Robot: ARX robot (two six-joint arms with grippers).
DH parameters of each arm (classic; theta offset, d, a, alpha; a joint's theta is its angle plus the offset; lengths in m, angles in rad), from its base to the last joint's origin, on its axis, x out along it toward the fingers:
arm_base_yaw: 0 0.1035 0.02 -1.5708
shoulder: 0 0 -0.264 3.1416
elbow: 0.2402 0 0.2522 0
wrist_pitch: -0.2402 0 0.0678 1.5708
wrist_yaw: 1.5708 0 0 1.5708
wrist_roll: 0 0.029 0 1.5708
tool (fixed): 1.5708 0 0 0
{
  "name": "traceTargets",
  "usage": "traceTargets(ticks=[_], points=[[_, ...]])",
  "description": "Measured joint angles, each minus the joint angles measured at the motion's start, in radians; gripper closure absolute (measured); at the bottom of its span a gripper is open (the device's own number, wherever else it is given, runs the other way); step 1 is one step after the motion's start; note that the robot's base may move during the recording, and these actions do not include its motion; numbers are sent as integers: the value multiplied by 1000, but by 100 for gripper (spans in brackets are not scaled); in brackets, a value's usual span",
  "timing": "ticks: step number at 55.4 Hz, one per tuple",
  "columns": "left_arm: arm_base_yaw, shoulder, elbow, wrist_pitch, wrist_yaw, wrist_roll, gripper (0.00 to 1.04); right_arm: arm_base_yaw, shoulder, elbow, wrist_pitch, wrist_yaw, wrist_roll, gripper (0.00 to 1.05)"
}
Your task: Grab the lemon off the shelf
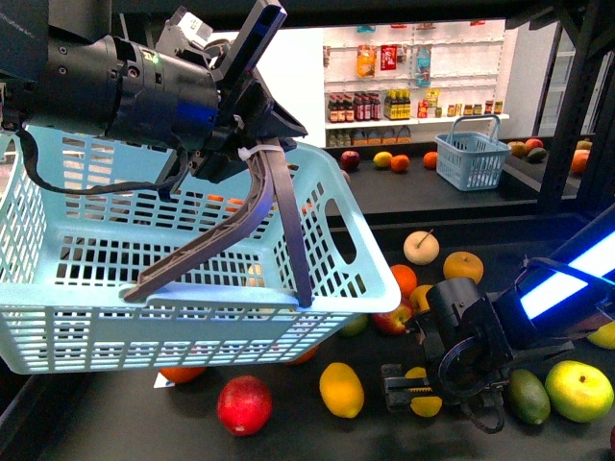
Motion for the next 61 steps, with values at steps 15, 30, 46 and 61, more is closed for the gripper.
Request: traceTargets(ticks=[15,30,46,61], points=[[0,0,0,0,0,0,92,2,94,144,-55,34,-6,7],[0,0,0,0,0,0,92,6,110,177,-57,34,-8,24],[0,0,0,0,0,0,92,5,93,130,-38,10,-29,56],[0,0,0,0,0,0,92,-22,7,-38,55,18,-70,57]])
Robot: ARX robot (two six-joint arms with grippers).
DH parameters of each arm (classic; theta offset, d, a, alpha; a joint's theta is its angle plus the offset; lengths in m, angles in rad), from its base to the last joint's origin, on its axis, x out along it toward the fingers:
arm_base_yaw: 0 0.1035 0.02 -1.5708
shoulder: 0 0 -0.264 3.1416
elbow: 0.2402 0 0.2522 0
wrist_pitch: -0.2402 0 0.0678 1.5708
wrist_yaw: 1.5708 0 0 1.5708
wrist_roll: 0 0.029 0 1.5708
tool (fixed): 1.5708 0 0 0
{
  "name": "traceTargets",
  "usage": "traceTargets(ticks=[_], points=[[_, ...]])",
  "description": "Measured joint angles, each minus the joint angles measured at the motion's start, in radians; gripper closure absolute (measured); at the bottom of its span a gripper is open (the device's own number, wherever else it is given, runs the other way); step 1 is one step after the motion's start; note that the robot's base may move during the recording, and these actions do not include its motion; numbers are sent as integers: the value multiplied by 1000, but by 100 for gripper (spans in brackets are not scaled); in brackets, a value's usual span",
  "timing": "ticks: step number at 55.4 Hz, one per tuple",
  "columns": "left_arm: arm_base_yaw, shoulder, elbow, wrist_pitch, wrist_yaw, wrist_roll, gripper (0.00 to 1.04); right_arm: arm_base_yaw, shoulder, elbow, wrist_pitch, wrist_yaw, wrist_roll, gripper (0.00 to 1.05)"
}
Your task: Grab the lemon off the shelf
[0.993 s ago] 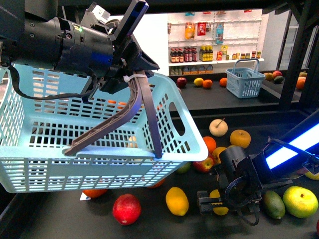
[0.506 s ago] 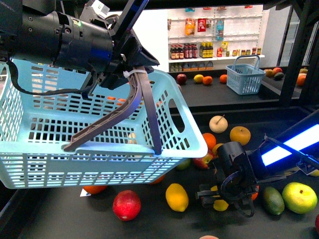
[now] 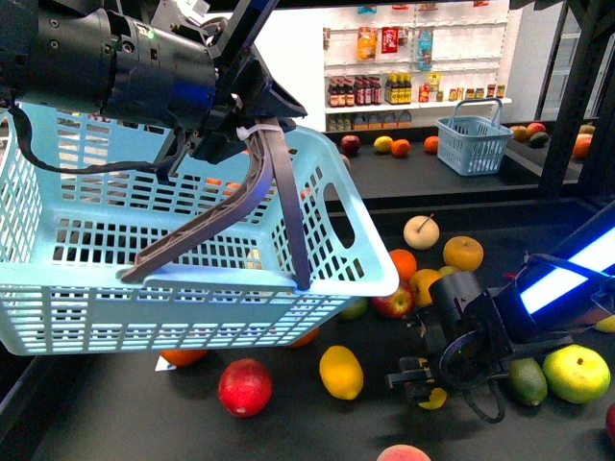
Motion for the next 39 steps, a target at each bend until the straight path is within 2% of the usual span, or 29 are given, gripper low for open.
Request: traceTargets(ticks=[8,19,28,39], points=[[0,0,0,0,0,0,92,-26,-111,-156,128,-4,-30,58],[0,0,0,0,0,0,92,-76,-402,-399,305,-104,-40,58],[0,0,0,0,0,0,92,-98,-654,-527,333,-204,-35,58],[0,0,0,0,0,0,92,-81,-851,-626,322,-296,8,58]])
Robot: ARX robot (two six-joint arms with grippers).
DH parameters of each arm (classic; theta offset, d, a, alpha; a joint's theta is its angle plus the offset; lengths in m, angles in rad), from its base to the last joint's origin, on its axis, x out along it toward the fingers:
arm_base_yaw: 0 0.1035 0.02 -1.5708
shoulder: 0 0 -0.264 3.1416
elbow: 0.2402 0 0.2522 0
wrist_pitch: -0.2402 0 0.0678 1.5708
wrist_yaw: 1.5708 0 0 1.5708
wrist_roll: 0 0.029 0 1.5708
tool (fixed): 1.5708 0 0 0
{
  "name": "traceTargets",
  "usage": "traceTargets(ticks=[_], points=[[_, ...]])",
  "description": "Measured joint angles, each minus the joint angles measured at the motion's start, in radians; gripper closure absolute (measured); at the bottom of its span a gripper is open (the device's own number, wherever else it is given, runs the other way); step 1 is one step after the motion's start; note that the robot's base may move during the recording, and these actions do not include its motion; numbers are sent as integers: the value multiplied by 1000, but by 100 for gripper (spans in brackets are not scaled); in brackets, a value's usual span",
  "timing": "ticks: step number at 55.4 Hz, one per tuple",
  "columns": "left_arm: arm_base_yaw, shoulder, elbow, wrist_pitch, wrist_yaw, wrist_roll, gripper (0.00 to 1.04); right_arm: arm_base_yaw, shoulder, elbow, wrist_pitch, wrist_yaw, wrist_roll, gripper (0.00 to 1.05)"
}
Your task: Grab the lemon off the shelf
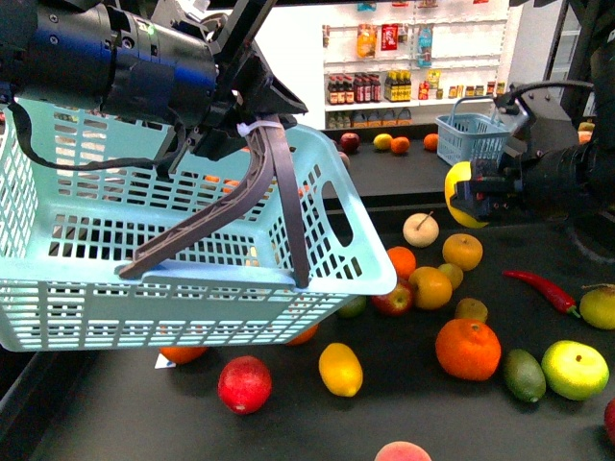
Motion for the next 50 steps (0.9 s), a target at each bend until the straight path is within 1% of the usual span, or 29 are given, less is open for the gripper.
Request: traceTargets(ticks=[4,12,28,33,46,49,50], points=[[0,0,0,0,0,0,92,21,-49,-31,-5,-22,13,58],[0,0,0,0,0,0,92,80,-95,-77,-3,-36,19,58],[0,0,0,0,0,0,92,212,-82,-87,-3,-28,36,58],[0,0,0,0,0,0,92,245,-50,-66,-6,-10,47,58],[0,0,0,0,0,0,92,279,14,-48,-16,-2,75,58],[0,0,0,0,0,1,92,286,20,-46,-13,-7,89,46],[0,0,0,0,0,0,92,286,20,-46,-12,-10,90,44]])
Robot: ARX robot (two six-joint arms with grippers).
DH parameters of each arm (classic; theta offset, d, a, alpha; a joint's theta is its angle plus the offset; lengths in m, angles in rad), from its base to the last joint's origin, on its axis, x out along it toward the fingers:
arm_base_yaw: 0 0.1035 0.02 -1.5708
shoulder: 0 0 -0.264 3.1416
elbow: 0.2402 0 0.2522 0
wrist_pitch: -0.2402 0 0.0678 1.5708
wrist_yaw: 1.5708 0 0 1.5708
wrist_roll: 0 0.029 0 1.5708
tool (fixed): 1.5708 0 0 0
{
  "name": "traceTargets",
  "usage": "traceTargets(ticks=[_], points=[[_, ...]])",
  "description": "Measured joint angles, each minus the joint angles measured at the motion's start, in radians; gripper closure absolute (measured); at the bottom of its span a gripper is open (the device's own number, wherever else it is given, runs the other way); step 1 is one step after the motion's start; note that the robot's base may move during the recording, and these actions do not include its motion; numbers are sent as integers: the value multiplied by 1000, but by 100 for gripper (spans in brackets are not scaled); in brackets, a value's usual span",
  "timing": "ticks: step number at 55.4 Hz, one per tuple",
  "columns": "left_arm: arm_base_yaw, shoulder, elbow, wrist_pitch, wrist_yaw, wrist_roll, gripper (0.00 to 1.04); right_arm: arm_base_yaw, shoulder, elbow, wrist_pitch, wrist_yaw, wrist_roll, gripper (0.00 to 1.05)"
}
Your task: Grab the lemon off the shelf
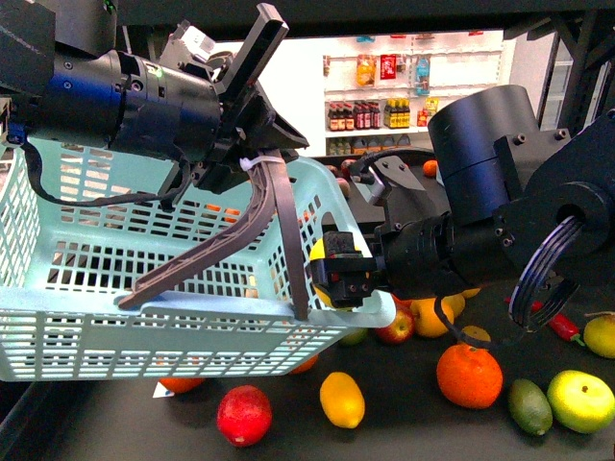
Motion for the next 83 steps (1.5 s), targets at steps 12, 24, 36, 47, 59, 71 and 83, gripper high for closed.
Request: traceTargets(ticks=[12,24,36,47,59,71,83], points=[[0,0,0,0,0,0,93,-2,-2,0,32,-27,40,12],[0,1,0,0,-4,1,93,-72,-50,2,77,-61,110,7],[0,1,0,-1,-1,-3,93,-217,-71,45,112,-67,142,7],[0,1,0,-1,0,-3,93,-346,24,75,109,-32,86,7],[0,1,0,-1,-2,-2,93,-389,211,63,97,-22,6,7],[0,1,0,-1,-1,-2,93,-333,324,25,121,-22,-114,7],[0,1,0,-1,-1,-2,93,-225,420,22,123,-29,-234,7]])
